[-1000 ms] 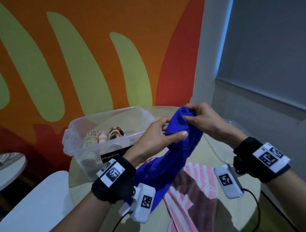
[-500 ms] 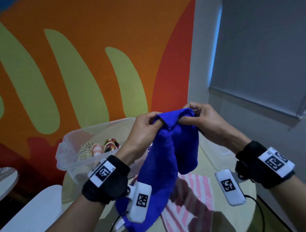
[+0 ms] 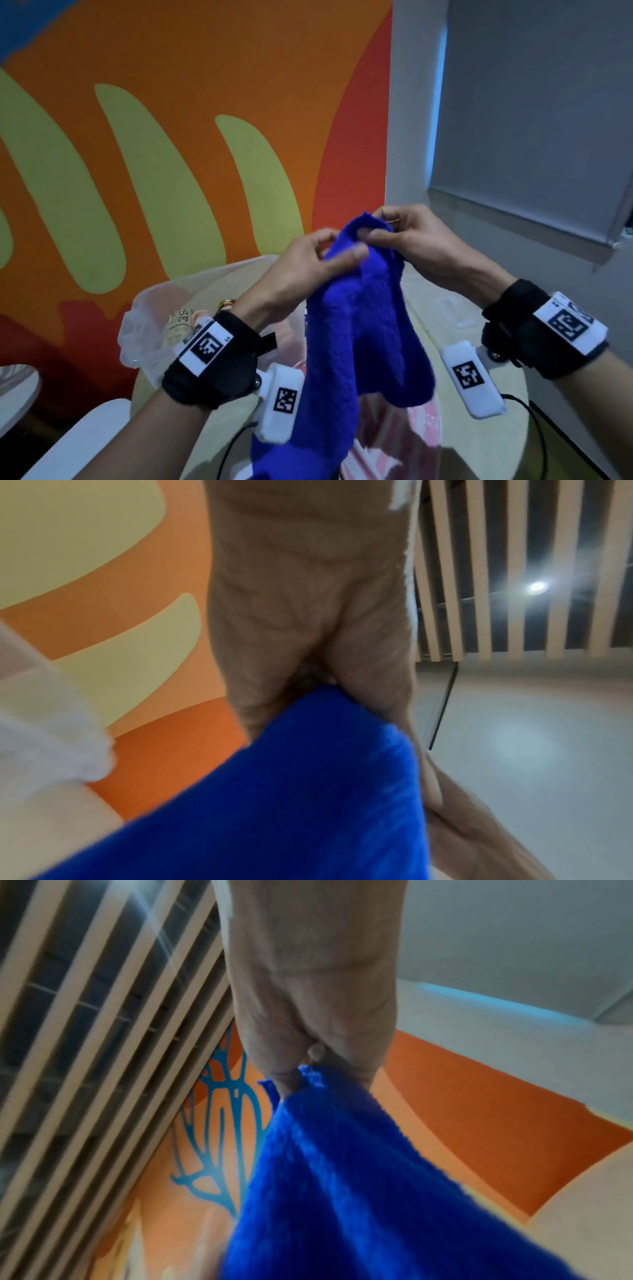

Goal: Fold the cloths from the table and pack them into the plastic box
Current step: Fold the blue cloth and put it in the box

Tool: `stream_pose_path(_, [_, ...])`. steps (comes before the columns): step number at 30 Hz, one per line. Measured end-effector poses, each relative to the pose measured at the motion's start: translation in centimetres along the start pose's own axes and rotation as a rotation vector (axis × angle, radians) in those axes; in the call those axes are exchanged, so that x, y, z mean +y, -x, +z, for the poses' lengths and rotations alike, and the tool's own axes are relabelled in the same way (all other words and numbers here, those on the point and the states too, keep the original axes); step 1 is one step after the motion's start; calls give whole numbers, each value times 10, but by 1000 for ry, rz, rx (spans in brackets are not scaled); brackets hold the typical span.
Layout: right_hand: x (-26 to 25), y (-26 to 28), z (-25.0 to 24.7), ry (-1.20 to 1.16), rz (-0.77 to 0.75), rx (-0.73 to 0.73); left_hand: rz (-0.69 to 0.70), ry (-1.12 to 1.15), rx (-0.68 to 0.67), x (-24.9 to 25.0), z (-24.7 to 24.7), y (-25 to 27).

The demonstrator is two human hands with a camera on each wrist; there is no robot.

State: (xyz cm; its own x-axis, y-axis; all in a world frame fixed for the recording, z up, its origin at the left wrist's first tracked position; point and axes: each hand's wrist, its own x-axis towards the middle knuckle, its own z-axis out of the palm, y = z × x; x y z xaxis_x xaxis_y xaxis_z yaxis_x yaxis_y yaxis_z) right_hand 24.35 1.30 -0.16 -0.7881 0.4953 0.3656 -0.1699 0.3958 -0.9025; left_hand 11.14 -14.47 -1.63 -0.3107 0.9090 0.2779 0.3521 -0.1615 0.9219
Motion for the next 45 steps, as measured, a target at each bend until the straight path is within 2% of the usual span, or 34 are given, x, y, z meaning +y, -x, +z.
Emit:
stream_pose_path(3, [18, -10, -28, -47, 69, 278, -234, -321, -374, -26, -3, 22])
stream_pose_path(5, [39, -12, -51, -51, 166, 410, -314, -462, -439, -51, -13, 33])
stream_pose_path(7, [61, -9, -70, -39, 273, 500, -350, -371, -352, -65, -24, 40])
stream_pose_path(10, [90, -5, -90, -14, 373, 622, -378, -34, -135, -73, -44, 49])
stream_pose_path(13, [104, 0, -103, 17, 415, 708, -328, -10, -35, -76, -65, 53])
stream_pose_path(16, [117, 3, -115, 57, 464, 764, -363, 3, 11, -78, -87, 61])
stream_pose_path(18, [122, 8, -117, 185, 482, 748, -376, 74, 68, -79, -94, 65])
stream_pose_path(19, [124, 10, -113, 345, 483, 682, -357, 114, 92, -78, -91, 66])
stream_pose_path(20, [122, 12, -103, 512, 479, 564, -317, 135, 110, -77, -84, 63])
stream_pose_path(22, [111, 15, -66, 719, 397, 193, -201, 62, 96, -72, -58, 49])
stream_pose_path(24, [86, 22, -14, 531, 304, -187, -118, -65, 46, -69, -29, 27])
stream_pose_path(25, [70, 26, 11, 406, 263, -311, -91, -96, 38, -67, -18, 16])
stream_pose_path(26, [63, 27, 31, 318, 210, -344, -68, -101, 68, -66, -10, 8])
stream_pose_path(28, [55, 23, 50, 230, 103, -244, -86, 37, 182, -70, -6, 2])
stream_pose_path(29, [53, 20, 49, 196, 77, -172, -122, 155, 194, -76, -7, 5])
stream_pose_path(31, [53, 16, 42, 91, 88, -88, -191, 228, 48, -89, -1, 21])
stream_pose_path(33, [58, 13, 35, -27, 127, -31, -237, 139, -70, -106, 12, 35])
stream_pose_path(37, [66, 6, 16, -104, 168, 186, -280, 255, 126, -116, 18, 36])
stream_pose_path(42, [64, 5, -31, -60, 183, 227, -188, 329, 351, -102, -20, 29])
stream_pose_path(45, [63, 6, -45, -108, 154, 272, -134, 346, 362, -94, -42, 32])
